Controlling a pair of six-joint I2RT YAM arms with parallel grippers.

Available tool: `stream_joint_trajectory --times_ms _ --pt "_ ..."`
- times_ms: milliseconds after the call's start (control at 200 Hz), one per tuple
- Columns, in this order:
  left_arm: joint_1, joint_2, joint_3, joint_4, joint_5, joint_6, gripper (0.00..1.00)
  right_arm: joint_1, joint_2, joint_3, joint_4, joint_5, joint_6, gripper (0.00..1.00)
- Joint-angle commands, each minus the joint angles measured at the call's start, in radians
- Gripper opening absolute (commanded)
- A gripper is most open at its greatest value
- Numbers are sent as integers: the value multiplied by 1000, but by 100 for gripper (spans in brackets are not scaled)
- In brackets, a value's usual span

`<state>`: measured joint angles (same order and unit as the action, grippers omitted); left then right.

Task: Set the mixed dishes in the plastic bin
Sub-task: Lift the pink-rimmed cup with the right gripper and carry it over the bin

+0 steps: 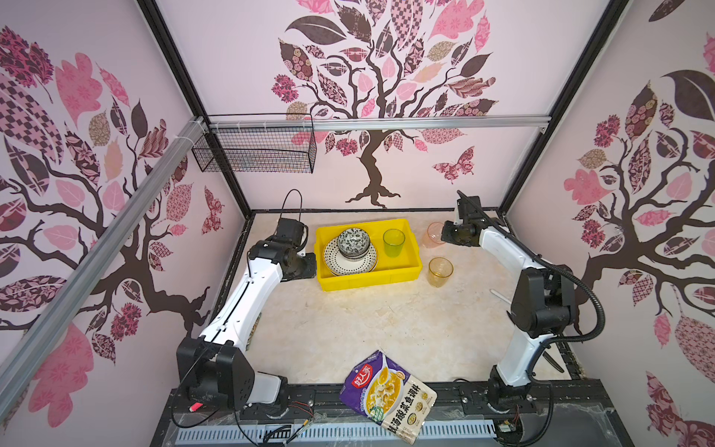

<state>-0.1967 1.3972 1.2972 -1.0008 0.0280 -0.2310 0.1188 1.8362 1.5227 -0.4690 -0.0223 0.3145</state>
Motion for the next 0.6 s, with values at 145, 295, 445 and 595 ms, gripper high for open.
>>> stream_joint_trajectory --times_ms 145,295,445,595 --pt "-4 -30 1 0 0 4 38 26 -71 78 -21 -42 2 0" --pt "-4 -38 -1 -1 1 5 38 54 -72 119 -46 -31 -18 0" --pt "-5 -44 -6 -1 0 6 38 81 -72 160 -71 -29 -35 0" --pt "-5 -49 -7 0 1 7 38 114 -71 196 -86 -18 -58 0"
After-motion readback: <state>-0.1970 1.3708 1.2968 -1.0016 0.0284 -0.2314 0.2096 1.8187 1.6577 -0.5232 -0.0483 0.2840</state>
